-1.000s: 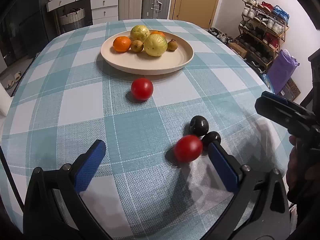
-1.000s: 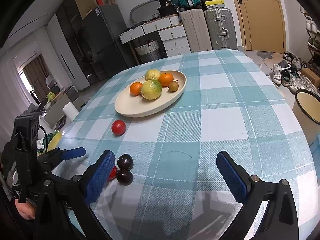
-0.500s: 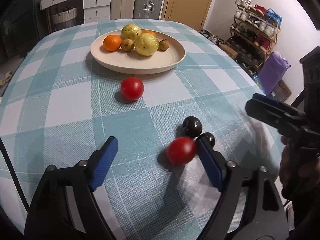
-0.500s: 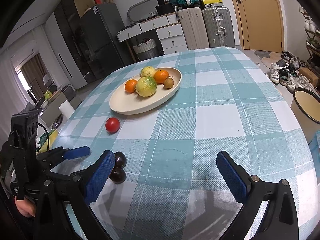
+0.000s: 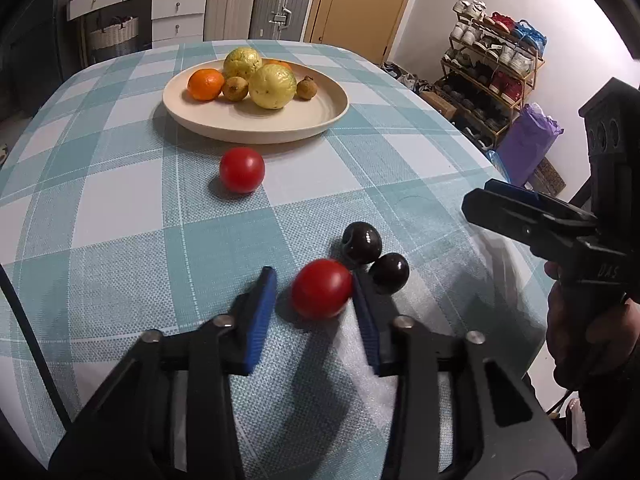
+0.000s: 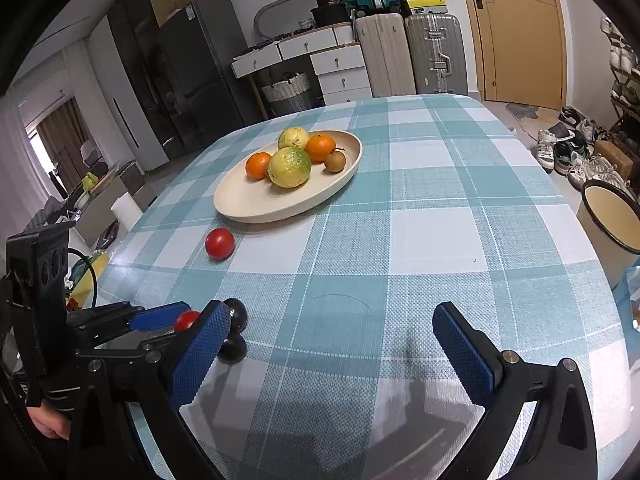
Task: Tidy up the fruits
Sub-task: 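Lower the left tool onto a red tomato and close, then lift the tomato with the left tool while the right tool grasps another red tomato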
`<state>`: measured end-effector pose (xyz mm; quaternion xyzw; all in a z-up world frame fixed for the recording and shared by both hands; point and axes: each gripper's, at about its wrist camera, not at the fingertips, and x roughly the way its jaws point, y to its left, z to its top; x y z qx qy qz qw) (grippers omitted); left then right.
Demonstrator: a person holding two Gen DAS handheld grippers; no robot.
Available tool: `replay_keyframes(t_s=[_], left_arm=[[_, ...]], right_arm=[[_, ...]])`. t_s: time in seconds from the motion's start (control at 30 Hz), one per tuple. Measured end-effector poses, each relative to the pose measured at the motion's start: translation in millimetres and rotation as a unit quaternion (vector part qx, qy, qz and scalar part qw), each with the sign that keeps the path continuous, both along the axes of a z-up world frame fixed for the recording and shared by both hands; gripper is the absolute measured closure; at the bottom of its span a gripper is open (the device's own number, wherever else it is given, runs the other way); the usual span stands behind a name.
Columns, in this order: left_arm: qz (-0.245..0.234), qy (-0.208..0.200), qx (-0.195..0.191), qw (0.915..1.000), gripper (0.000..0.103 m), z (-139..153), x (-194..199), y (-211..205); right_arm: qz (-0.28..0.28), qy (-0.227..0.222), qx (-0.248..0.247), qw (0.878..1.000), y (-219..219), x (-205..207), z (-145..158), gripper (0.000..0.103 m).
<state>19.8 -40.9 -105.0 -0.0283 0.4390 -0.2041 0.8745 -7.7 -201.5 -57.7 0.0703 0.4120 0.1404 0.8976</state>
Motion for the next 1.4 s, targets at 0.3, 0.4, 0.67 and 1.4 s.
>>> replay_keyframes(t_s=[0.3,0.4,0.67,1.4], left_arm=[[0.023,0.008,-0.02,0.9995,0.077,0.8,4.4,15.8],[0.037,0.006,-0.026,0.9989,0.077,3.4,5.3,26.9],[0.09,0.02,-0.03,0.9953,0.077,11.7,11.2,73.9],[0.136,0.039,-0.057,0.9883,0.077,18.8,20.0,149.5]], right_arm=[[0.022,0.006,-0.008,1.0,9.2,0.1,1.9,0.0],[0.033,0.005,-0.008,0.999,16.0,2.3,5.0,0.0],[0.048,0.025,0.014,0.998,40.2,22.1,5.1,0.0],[0.127,0.053,-0.017,0.99,132.9,85.9,-24.3,0.036]])
